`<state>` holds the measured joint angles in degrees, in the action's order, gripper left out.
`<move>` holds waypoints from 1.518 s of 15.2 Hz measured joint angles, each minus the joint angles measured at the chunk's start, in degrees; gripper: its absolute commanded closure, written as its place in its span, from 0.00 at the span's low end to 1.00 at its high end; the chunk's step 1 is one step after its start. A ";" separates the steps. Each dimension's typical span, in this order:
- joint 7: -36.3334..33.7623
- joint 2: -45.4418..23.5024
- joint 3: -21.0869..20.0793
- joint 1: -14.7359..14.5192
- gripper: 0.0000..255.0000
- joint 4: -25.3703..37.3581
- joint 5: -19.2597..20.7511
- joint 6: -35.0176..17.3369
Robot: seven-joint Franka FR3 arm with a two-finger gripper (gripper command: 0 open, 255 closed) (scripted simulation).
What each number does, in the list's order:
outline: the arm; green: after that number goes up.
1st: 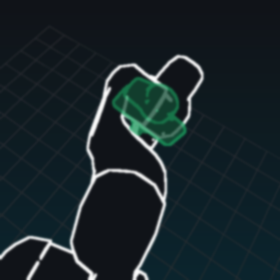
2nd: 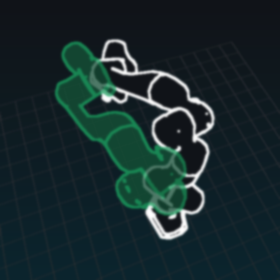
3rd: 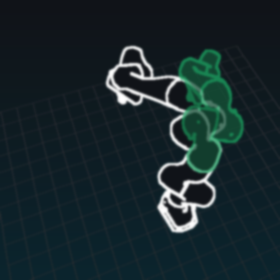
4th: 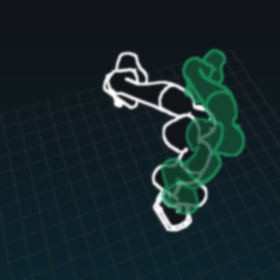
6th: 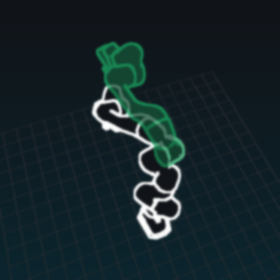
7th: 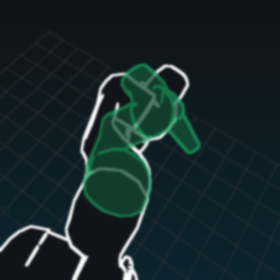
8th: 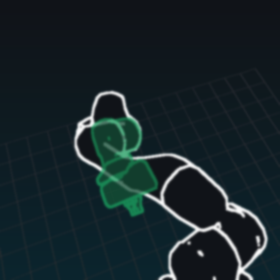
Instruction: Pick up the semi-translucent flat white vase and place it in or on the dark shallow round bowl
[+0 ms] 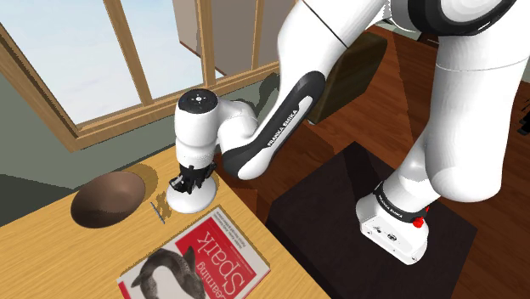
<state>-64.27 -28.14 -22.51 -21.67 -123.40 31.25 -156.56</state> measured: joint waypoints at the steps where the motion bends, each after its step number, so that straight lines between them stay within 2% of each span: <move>1: 0.00 0.00 0.00 0.00 1.00 0.00 0.00 0.00; 5: 0.50 0.73 -0.58 0.47 1.00 -0.22 -0.63 0.53; 23: 9.29 12.01 -8.75 6.70 1.00 -0.68 -12.23 10.28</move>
<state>-54.99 -16.13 -31.26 -14.97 -124.08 19.02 -146.28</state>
